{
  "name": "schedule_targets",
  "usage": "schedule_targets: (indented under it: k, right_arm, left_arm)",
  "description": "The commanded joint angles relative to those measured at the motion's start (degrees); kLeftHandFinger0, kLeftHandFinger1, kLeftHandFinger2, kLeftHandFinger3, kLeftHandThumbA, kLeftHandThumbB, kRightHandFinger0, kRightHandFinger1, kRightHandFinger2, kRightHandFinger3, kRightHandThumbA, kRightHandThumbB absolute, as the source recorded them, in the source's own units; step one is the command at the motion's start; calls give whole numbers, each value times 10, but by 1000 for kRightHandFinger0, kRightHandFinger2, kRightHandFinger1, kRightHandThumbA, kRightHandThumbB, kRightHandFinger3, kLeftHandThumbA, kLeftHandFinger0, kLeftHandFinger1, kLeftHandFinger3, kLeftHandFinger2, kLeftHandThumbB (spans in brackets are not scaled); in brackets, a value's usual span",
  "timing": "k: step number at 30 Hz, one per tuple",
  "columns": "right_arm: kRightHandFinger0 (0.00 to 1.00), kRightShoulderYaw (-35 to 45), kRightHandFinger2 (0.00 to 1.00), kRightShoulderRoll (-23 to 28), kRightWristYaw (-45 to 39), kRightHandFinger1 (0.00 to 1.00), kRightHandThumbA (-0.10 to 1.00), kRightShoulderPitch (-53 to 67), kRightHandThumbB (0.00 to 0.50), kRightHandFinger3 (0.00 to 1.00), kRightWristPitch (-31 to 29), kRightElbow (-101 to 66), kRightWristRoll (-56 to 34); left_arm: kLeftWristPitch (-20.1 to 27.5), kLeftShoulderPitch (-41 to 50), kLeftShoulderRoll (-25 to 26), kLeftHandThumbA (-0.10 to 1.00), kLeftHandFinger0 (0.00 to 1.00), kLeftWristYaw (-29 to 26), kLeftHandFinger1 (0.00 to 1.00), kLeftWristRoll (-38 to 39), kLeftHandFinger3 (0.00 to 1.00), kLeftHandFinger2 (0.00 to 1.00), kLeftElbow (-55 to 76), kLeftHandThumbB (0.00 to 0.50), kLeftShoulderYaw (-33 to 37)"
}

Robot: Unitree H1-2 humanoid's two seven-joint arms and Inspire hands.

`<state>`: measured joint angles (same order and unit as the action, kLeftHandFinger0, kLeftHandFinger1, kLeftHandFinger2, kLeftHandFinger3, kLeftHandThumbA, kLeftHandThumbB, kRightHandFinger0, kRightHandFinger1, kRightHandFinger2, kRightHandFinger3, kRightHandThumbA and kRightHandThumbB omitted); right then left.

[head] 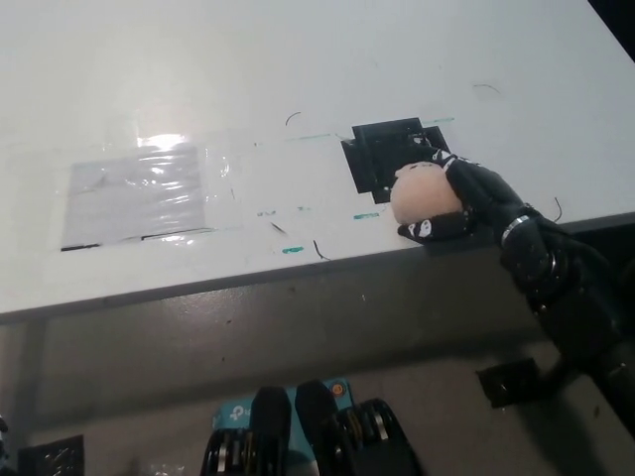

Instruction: The robot uses its right hand to grab and squeeze a pink dumpling toy kept on the black mask on the desk

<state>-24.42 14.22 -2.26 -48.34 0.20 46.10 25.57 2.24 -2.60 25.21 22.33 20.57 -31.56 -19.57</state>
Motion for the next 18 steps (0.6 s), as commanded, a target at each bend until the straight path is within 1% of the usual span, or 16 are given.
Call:
schedule_targets:
  k: [1, 4, 5, 6, 7, 8, 9, 10, 11, 12, 13, 14, 15, 16, 17, 18]
  right_arm:
    - [1000, 2, 1000, -24, 27, 1000, 824, -31, 464, 1000, -60, 42, 7]
    - [1000, 16, 1000, -33, 15, 1000, 798, -31, 347, 1000, -101, 44, -16]
    - [1000, 21, 1000, -39, 33, 1000, 758, -32, 283, 1000, -135, 45, -19]
    - [840, 25, 1000, -43, 43, 883, 720, -34, 194, 1000, -157, 48, -20]
    - [571, 27, 804, -45, 52, 593, 710, -33, 150, 1000, -172, 46, -19]
    - [437, 26, 694, -46, 62, 449, 710, -32, 155, 1000, -181, 45, -12]
    - [265, 27, 486, -48, 81, 254, 642, -33, 84, 1000, -206, 49, -8]
    - [78, 27, 285, -50, 93, 69, 625, -33, 28, 1000, -214, 47, -4]
    - [3, 31, 109, -52, 96, 3, 547, -30, 1, 1000, -211, 38, -6]
    - [0, 36, 6, -54, 101, 0, 462, -26, 0, 1000, -204, 26, -6]
    - [0, 38, 0, -55, 108, 0, 358, -22, 0, 1000, -199, 14, -2]
    - [0, 43, 0, -58, 137, 0, -91, -19, 0, 1000, -207, 9, 7]
    - [0, 40, 0, -60, 180, 0, -100, -17, 0, 1000, -210, 7, 32]
    - [0, 41, 1, -60, 181, 0, -100, -18, 0, 1000, -211, 8, 33]
    - [0, 44, 98, -55, 194, 24, -100, -14, 0, 944, -224, 1, 36]
    - [0, 48, 305, -53, 201, 120, -100, -13, 0, 796, -231, -5, 36]
  left_arm:
    - [15, 7, 10, 1000, 0, 12, 39, 15, 223, 138, 21, 500, -7]
    - [7, 8, 8, 1000, 0, 7, 32, 18, 207, 121, 29, 500, -9]
    - [8, 8, 10, 1000, 0, 10, 32, 18, 210, 121, 27, 500, -8]
    - [5, 9, 11, 1000, 0, 10, 32, 19, 210, 122, 28, 500, -8]
    - [2, 10, 11, 1000, 0, 9, 32, 19, 213, 129, 30, 500, -7]
    - [3, 12, 11, 1000, 0, 10, 32, 20, 215, 130, 31, 500, -8]
    - [1, 13, 12, 1000, 0, 9, 40, 19, 215, 140, 32, 500, -7]
    - [5, 14, 12, 1000, 0, 11, 44, 19, 222, 142, 32, 500, -7]
    - [7, 14, 13, 1000, 0, 14, 37, 20, 222, 134, 30, 500, -7]
    - [4, 15, 14, 1000, 0, 12, 32, 17, 222, 133, 33, 500, -4]
    - [2, 15, 14, 1000, 0, 11, 27, 16, 220, 129, 34, 500, -4]
    - [3, 15, 15, 1000, 0, 11, 28, 16, 223, 132, 33, 500, -4]
    - [8, 13, 16, 1000, 0, 15, 23, 17, 229, 130, 27, 500, -4]
    - [8, 13, 16, 1000, 0, 15, 23, 17, 230, 130, 27, 500, -4]
    - [8, 15, 15, 1000, 0, 16, 34, 19, 225, 134, 29, 500, -5]
    - [9, 16, 16, 1000, 0, 16, 30, 19, 226, 134, 29, 500, -5]
